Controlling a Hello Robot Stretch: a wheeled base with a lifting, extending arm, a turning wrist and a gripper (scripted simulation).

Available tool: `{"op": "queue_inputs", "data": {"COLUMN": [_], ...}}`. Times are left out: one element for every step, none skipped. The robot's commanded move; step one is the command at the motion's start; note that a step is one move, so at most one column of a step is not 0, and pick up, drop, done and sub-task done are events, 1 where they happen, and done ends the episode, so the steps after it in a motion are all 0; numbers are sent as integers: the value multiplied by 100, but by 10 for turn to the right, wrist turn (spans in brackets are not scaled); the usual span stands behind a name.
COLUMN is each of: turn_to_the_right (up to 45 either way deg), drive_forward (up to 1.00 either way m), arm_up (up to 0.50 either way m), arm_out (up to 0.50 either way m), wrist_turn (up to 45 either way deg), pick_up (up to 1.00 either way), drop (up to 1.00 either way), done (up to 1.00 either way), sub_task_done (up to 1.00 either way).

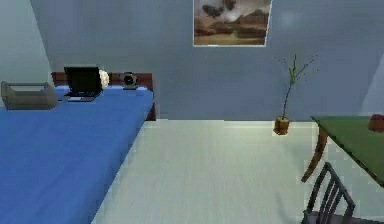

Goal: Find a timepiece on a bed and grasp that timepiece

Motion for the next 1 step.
{"op": "queue_inputs", "data": {"turn_to_the_right": [0], "drive_forward": [100], "arm_up": [0], "arm_out": [0], "wrist_turn": [0], "pick_up": [0], "drop": [0], "done": [0], "sub_task_done": [0]}}
